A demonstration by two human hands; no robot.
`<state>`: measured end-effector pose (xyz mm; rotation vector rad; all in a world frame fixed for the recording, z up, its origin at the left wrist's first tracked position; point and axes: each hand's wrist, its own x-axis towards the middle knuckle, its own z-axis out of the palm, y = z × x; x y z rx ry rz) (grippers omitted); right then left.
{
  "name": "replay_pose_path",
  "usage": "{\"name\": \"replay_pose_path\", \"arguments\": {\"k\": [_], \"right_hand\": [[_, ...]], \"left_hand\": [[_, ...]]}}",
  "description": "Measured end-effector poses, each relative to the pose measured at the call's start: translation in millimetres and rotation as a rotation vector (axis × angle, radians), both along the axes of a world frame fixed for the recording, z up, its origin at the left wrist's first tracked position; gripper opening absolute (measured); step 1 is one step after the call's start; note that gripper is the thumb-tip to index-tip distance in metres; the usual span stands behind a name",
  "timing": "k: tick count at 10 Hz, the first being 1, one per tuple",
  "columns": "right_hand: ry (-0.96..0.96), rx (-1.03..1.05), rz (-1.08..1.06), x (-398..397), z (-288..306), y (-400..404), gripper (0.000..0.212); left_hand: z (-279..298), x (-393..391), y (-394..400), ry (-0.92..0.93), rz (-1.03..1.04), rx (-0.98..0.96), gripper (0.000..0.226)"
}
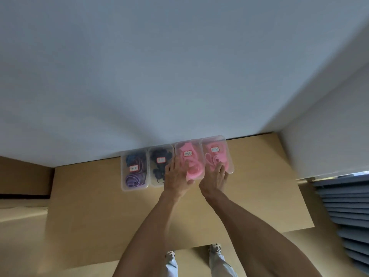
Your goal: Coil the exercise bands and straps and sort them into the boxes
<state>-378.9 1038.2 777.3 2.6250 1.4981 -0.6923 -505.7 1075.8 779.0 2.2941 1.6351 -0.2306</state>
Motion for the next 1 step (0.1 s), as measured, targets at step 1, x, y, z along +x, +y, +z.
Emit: {"name": "replay_pose_path", "arguments": {"k": [1], "right_hand": [[0.057, 0.046, 0.023, 7.7, 28.5, -4.6, 0.076]], "left_hand": [[25.7, -3.8, -11.8, -0.077, 0.173, 0.019, 0.072]]}}
